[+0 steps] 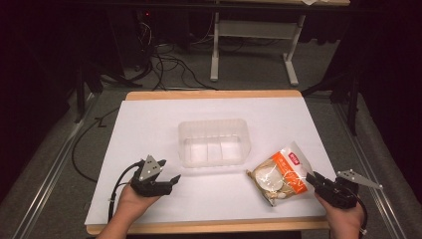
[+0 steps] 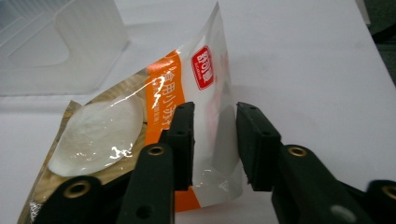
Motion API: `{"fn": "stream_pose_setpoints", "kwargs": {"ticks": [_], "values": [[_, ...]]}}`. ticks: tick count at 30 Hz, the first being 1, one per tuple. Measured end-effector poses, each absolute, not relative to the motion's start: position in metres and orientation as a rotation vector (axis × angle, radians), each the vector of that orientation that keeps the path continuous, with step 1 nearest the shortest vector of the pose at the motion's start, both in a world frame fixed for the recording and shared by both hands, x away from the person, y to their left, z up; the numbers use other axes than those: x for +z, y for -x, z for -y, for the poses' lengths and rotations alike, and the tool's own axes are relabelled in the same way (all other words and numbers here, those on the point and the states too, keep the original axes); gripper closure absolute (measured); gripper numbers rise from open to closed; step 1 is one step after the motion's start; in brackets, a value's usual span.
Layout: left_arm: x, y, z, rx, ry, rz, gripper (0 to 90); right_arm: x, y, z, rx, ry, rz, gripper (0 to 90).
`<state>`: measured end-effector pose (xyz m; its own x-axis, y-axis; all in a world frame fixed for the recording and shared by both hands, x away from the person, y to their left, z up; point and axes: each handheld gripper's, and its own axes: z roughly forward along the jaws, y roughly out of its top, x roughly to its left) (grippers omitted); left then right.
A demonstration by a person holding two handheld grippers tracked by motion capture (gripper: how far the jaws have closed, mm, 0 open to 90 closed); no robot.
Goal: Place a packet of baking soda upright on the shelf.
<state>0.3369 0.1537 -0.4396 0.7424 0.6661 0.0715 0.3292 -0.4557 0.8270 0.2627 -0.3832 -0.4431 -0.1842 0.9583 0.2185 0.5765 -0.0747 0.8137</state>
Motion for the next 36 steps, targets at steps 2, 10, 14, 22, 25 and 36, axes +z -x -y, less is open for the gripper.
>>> {"fn": "stream_pose_setpoints", "kwargs": {"ticks": [2,10,14,22,25,36], "values": [[-0.44,-0.337,-0.153,0.494,-2.075,-0.746,28.4,-0.442,-0.262,0.384,1.165,-1.645,-1.756,83.4],[-0.44,-0.336,-0.153,0.499,-2.08,-0.743,28.3,-0.427,-0.259,0.38,1.233,-1.578,-1.706,90.0],[-0.44,-0.336,-0.152,0.507,-2.08,-0.741,28.3,-0.404,-0.257,0.358,1.289,-1.455,-1.679,90.0],[-0.437,-0.334,-0.156,0.532,-2.041,-0.743,28.5,-0.376,-0.26,0.331,1.3,-1.321,-1.673,90.0],[-0.436,-0.333,-0.157,0.537,-2.034,-0.74,28.5,-0.368,-0.261,0.325,1.293,-1.288,-1.67,90.0],[-0.435,-0.333,-0.159,0.545,-2.027,-0.739,28.6,-0.338,-0.277,0.31,1.288,-1.208,-1.632,90.0]]}}
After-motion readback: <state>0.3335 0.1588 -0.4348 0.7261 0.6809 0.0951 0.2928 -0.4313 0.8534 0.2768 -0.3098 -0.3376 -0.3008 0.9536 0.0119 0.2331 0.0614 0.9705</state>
